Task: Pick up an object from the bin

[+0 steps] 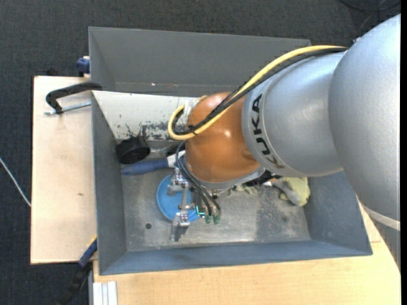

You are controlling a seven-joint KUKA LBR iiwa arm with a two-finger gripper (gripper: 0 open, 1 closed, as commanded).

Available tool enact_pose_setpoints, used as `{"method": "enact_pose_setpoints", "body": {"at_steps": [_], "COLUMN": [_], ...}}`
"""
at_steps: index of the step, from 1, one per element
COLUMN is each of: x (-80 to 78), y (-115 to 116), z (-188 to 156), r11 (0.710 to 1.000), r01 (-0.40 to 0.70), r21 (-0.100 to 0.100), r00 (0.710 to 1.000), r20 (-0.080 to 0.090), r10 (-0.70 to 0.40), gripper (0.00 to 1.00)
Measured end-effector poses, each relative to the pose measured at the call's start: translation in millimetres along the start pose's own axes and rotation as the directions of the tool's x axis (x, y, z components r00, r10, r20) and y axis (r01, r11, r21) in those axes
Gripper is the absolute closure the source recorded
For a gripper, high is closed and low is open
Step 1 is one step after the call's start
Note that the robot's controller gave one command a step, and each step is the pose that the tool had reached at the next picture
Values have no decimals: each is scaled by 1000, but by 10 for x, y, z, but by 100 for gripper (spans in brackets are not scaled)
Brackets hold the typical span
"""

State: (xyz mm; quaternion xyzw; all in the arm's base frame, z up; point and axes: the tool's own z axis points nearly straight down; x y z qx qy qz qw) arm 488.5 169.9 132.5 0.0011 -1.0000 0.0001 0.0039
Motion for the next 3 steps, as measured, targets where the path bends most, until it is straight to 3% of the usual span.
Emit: {"method": "enact_pose_setpoints", "body": {"at_steps": [1,2,3], "x": [-335,-311,-240], "y": [-264,-253,484], "z": [605,575,-1138], "r11": [996,995,973], "r01": [93,96,230], "r21": [-3,-1,-3], "r00": [996,995,973], "r20": [8,-1,22], "r10": [-93,-96,-230], "gripper": [0,100,100]}}
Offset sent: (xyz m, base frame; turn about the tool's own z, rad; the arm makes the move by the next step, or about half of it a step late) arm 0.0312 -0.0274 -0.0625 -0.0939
